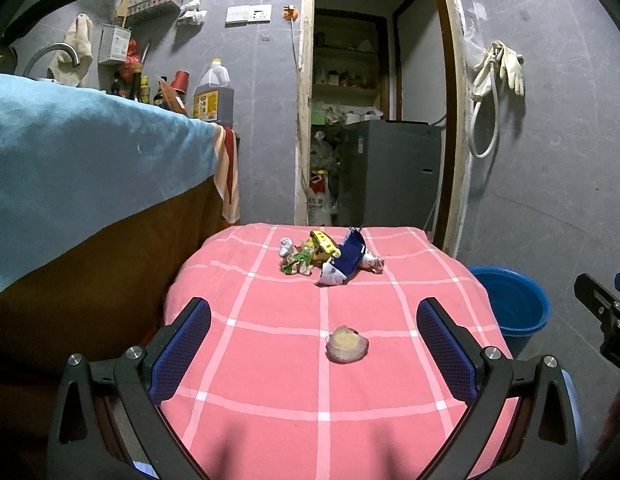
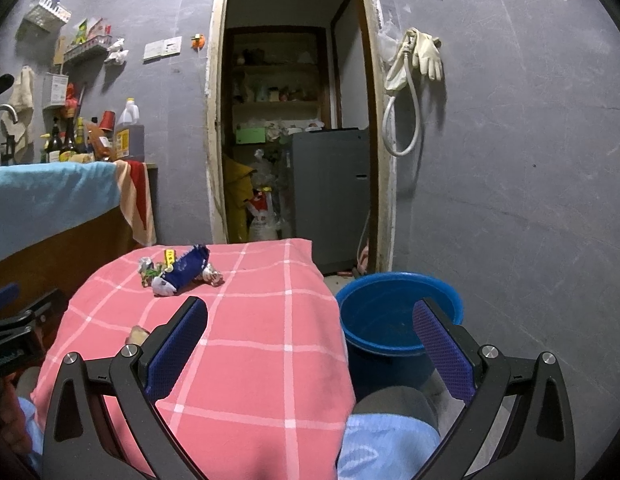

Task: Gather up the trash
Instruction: 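Lower the left gripper onto the round shell piece and close it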

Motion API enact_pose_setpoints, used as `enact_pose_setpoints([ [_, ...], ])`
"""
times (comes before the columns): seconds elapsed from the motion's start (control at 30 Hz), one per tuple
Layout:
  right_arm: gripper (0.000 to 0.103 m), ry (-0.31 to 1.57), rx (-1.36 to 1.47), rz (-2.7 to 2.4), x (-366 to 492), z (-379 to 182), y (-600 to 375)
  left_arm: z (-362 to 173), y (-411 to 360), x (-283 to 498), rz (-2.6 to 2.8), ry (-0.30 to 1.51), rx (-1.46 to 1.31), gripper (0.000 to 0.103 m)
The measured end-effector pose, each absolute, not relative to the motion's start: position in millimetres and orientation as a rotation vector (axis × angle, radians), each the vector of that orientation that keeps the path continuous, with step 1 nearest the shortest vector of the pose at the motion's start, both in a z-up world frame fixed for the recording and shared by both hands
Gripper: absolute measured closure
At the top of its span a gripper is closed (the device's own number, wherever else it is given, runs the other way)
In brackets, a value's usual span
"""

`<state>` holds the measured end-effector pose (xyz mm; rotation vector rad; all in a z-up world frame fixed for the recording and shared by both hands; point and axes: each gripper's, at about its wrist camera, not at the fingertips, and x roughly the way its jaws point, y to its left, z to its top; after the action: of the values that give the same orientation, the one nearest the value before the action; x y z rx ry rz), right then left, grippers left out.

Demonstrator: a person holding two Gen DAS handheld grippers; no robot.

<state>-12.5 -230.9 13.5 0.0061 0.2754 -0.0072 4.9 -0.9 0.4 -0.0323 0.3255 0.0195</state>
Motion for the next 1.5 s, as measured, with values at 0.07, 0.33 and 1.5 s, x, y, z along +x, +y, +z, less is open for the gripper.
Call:
enact_pose_setpoints([
  [0.07, 0.0, 0.264, 0.003, 0.016, -7, 13, -230, 1, 1, 7, 0.028, 0.321, -0.034, 0.002],
  [0.33, 0.0, 0.225, -0.041, 0.103, 11, 17, -215, 3, 6, 13, 0.055, 0.309, -0.037, 0.002],
  [1.5, 0.0, 0.415, -0.02, 0.204, 112, -22, -209, -74, -12, 112, -0.088, 0.776, 0.065, 0.044],
])
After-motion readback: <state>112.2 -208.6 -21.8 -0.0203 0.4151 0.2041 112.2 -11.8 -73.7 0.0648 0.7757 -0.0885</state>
